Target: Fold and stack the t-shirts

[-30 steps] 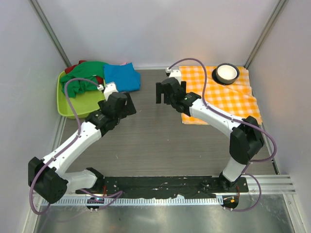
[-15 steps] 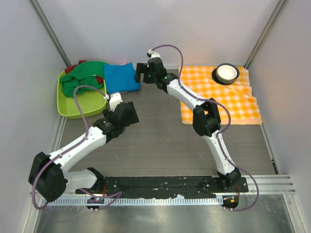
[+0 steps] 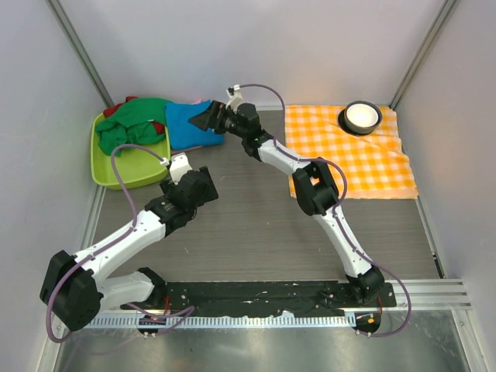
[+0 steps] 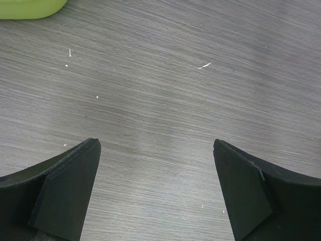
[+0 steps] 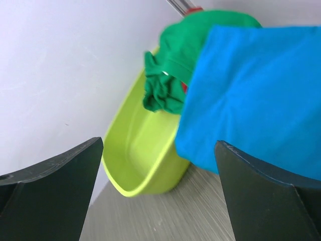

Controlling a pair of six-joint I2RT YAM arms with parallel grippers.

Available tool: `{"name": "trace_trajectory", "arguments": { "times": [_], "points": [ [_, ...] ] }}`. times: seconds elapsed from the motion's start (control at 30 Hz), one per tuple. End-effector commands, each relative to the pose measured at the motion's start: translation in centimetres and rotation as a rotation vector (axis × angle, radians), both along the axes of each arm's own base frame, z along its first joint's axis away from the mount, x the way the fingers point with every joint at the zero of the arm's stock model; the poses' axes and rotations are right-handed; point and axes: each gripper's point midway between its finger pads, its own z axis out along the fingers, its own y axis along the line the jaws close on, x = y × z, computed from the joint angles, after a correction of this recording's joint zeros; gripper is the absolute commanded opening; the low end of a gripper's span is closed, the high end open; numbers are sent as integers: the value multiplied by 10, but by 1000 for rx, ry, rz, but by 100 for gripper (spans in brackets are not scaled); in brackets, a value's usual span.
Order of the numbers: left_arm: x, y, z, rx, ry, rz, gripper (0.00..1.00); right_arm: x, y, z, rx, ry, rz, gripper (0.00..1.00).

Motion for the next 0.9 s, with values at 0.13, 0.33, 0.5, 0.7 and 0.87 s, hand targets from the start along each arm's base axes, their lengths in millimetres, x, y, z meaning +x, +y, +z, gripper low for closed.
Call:
{"name": "trace_trajectory", "arguments": {
  "times": [0.13, 0.33, 0.5, 0.7, 0.87],
  "points": [
    [8, -1, 15, -38, -79, 25, 100, 27, -3, 19, 267, -80, -50, 100],
    [8, -7, 13, -58, -73, 5, 100, 65, -21, -17, 335, -23, -199, 100],
    [10, -8, 16, -53, -74, 1, 100, 76, -29, -52, 314, 55, -255, 100],
    [11, -8, 20, -52, -86, -1, 100, 70, -35, -86, 114, 130, -343, 100],
    [11, -10, 16, -54, -74, -4, 100, 55, -26, -90, -105, 66, -428, 100]
  ]
}}
